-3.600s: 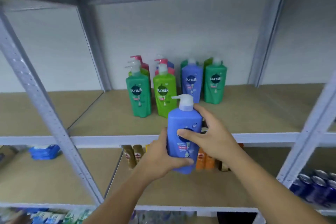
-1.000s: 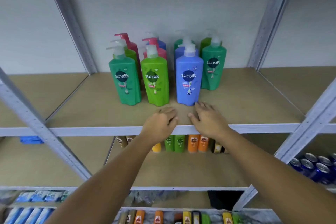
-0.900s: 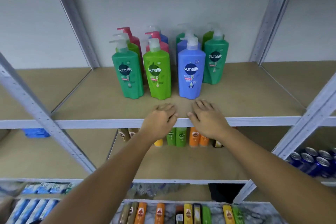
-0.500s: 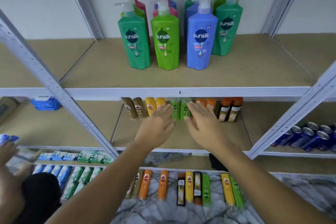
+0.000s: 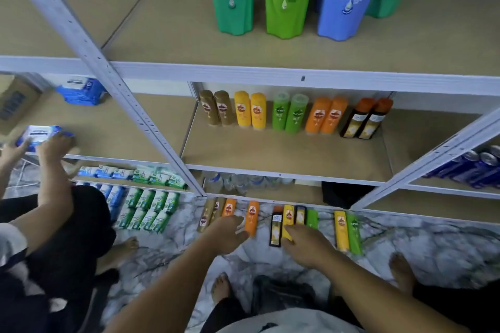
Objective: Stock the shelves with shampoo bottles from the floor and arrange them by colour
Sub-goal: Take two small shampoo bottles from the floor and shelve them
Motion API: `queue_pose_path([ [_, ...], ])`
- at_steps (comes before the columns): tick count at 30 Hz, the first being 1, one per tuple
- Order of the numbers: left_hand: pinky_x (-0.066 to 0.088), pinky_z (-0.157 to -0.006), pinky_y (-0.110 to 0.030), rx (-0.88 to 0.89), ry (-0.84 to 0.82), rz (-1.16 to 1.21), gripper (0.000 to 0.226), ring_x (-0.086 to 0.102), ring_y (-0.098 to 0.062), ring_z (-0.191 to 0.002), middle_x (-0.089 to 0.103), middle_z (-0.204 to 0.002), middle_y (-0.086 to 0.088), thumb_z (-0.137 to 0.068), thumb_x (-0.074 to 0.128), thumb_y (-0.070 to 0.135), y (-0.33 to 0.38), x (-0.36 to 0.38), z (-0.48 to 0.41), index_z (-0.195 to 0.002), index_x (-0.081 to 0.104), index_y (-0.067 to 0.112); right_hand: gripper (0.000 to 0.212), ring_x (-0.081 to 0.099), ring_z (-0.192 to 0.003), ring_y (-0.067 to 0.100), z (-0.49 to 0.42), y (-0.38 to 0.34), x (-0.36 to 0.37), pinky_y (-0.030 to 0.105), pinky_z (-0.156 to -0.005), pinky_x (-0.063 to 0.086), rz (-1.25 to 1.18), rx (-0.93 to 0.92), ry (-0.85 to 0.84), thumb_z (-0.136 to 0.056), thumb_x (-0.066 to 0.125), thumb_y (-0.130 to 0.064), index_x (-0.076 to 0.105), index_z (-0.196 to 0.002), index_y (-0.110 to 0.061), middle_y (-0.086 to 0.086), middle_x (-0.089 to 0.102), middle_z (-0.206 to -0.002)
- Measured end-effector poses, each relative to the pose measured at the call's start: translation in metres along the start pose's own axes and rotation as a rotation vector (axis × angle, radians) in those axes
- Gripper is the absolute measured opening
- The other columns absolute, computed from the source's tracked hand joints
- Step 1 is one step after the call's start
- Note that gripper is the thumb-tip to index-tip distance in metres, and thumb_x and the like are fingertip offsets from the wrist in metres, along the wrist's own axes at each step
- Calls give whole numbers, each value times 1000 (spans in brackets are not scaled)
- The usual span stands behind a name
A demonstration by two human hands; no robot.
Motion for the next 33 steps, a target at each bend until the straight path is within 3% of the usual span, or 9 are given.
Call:
queue_pose_path([
  [3, 42, -101, -34, -1, -43, 16, 53, 53, -29, -129, 57, -141, -10, -100, 52, 47, -19, 10, 1, -139, 54, 12, 49, 58, -116, 33, -5, -1, 20, 42, -91, 50, -6, 43, -53, -100, 36, -50, 52, -133, -18, 10, 61, -132],
  [7, 43, -99, -31, 41, -75, -16, 48, 55, -27, -125, 59, -138, -9, -100, 52, 44, -30, 14, 2, -141, 54, 17, 42, 60, -107, 32, -7, 2, 36, 38, -81, 48, -89, 120, -64, -97, 35, -53, 54, -122, -24, 9, 63, -123],
  [10, 43, -100, -32, 39, -107, 0, 48, 55, -26, -123, 59, -137, -10, -101, 52, 43, -36, 19, -4, -140, 54, 15, 48, 58, -111, 33, -7, 8, 48, 38, -85, 44, -169, 165, -84, -96, 32, -56, 49, -131, -28, 10, 56, -130],
  [13, 38, -94, -26, 0, -96, 23, 44, 54, -25, -126, 58, -139, -10, -103, 51, 39, -26, 21, -11, -138, 55, 12, 55, 54, -124, 33, -9, 16, 53, 40, -99, 46, -206, 165, -110, -97, 34, -54, 43, -143, -24, 9, 53, -142],
  [15, 37, -102, -28, -50, -89, 61, 50, 50, -26, -133, 53, -147, -11, -103, 49, 40, -18, 28, -15, -145, 49, 12, 60, 51, -129, 32, -13, 24, 54, 41, -104, 45, -187, 144, -143, -97, 34, -55, 41, -148, -24, 8, 49, -149],
  [18, 33, -113, -34, -92, -81, 68, 60, 42, -27, -141, 42, -157, -9, -103, 47, 45, -4, 38, -21, -154, 37, 15, 52, 55, -121, 34, -22, 39, 50, 39, -96, 47, -139, 110, -166, -100, 37, -51, 43, -141, -20, 11, 53, -140],
  [20, 33, -114, -34, -110, -64, 86, 59, 42, -26, -141, 42, -157, -7, -102, 48, 46, 3, 43, -24, -153, 39, 18, 48, 57, -116, 34, -27, 49, 45, 39, -91, 47, -119, 93, -176, -98, 38, -51, 44, -136, -22, 13, 54, -135],
  [28, 34, -110, -32, -62, -80, 107, 52, 45, -25, -138, 49, -151, -6, -101, 53, 42, -10, 46, -40, -146, 49, 17, 48, 52, -126, 35, -38, 50, 40, 42, -100, 47, -111, 116, -157, -104, 38, -40, 41, -146, -18, 15, 50, -144],
  [33, 41, -106, -33, -22, -169, 103, 53, 54, -26, -129, 59, -138, -4, -97, 51, 50, -32, 45, -49, -135, 59, 14, 51, 54, -123, 34, -37, 38, 73, 46, -102, 45, -174, 263, -183, -101, 35, -49, 47, -140, -17, 12, 53, -141],
])
Point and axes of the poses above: each hand's wrist, its own z-axis away from the middle knuckle, its own x-axis out of the palm, y = z × x, the point moved 10 cm from there along -z, towards the middle knuckle
